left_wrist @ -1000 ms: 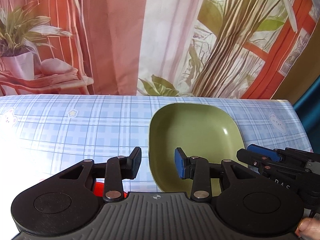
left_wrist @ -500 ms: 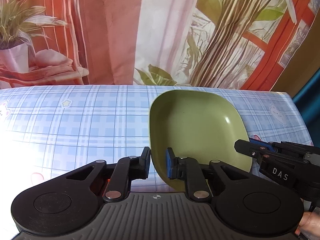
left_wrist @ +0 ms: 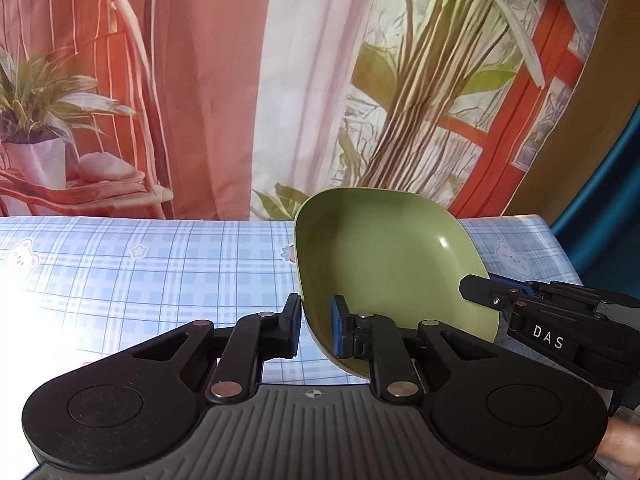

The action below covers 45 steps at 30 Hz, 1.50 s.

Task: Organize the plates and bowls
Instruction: 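Lower the green plate with both grippers onto the orange plate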

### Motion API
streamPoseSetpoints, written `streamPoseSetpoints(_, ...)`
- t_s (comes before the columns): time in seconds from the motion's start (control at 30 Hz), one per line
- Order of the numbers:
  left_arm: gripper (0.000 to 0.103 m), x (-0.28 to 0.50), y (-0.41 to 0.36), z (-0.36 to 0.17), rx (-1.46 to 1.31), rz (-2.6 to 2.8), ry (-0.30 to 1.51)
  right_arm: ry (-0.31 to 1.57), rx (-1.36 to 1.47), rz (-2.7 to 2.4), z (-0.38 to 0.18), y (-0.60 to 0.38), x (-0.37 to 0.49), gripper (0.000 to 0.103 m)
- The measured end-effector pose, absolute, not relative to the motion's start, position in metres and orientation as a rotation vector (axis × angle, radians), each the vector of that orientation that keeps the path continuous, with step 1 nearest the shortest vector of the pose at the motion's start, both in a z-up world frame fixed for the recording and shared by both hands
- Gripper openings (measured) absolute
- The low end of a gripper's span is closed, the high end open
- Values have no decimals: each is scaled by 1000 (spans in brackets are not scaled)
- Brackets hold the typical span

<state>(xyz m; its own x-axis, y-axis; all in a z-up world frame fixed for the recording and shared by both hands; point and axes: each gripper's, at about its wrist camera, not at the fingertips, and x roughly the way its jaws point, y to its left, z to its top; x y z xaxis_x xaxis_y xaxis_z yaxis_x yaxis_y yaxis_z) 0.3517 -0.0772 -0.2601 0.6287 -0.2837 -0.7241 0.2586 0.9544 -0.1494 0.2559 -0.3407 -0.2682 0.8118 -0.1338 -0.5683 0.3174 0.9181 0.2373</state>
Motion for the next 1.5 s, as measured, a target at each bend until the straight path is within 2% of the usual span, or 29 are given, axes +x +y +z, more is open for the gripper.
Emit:
streamPoseSetpoints(0.43,17,290,-85,-225,-4,-327,763,535,317,-247,-238,-324,203,9)
streamPoseSetpoints(1.1,17,233,-78,-241,-11,-338,780,548,299,-242,-239,-300,149,9)
streamPoseSetpoints(1.5,17,227,-73,-262,-13,-325,821,599,297,-230,-261,-290,147,9)
